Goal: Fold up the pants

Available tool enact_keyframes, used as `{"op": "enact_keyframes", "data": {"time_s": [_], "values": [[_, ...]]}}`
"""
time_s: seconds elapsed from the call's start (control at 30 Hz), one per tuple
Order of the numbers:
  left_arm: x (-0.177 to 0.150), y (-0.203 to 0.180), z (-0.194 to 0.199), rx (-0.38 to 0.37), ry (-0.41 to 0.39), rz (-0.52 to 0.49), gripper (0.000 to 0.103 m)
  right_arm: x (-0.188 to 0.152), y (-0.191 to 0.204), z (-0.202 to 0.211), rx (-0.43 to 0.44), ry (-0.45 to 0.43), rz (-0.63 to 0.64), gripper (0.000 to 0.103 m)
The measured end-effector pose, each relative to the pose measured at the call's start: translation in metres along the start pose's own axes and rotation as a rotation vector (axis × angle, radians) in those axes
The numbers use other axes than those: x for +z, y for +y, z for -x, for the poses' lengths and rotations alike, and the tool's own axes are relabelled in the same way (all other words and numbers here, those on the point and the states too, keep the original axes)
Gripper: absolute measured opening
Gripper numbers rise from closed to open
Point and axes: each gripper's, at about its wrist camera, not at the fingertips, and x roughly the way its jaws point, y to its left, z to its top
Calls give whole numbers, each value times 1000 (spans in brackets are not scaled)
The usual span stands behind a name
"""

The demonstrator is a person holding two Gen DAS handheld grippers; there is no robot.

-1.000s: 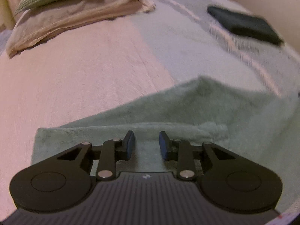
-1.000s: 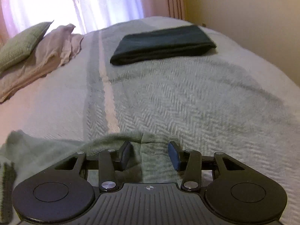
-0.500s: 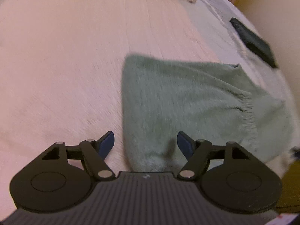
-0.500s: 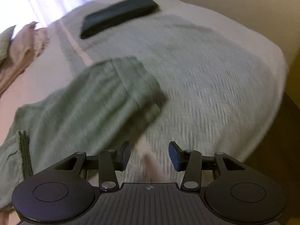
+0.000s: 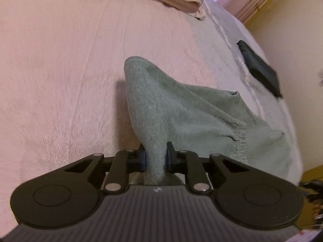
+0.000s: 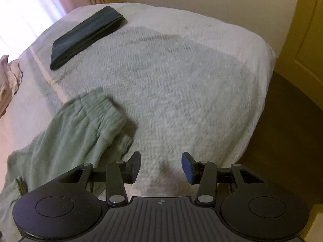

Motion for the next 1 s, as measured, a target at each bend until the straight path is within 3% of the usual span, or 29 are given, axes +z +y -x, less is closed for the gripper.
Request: {"op": "enact_keyframes", "data": {"time_s": [0.17,0.27,0.4,0.47,0.5,0.53,0.57,0.67,0.77,0.87,1.0], "values": [[8,-126,34,271,-56,-255,14,47,-30,-6,49,4,59,42],[5,-213,45,292,-125,-373,12,81,-61,-4,91,-10,75,42],[-16,-341,35,189,-170,-524,12,129,-108,3,98,-43,51,42],[-32,-392,17,113,-167,-573,18,145,-129,5,100,-55,27,42],[-40,-414,2,43,-134,-573,21,150,-138,5,99,-59,22,42],[-47,-433,-13,-49,-90,-576,33,154,-146,4,95,-60,22,42],[-56,-449,-31,-134,-47,-560,37,156,-152,2,91,-59,22,42],[-72,-469,-51,-180,-7,-539,40,155,-163,-4,91,-39,26,42],[-73,-446,-42,-164,-44,-504,47,146,-156,-11,152,-20,80,42],[-69,-401,-36,-50,-74,-480,44,134,-129,-27,306,31,123,42],[-47,-336,-49,90,-80,-404,43,125,-67,-56,599,93,156,42]]}}
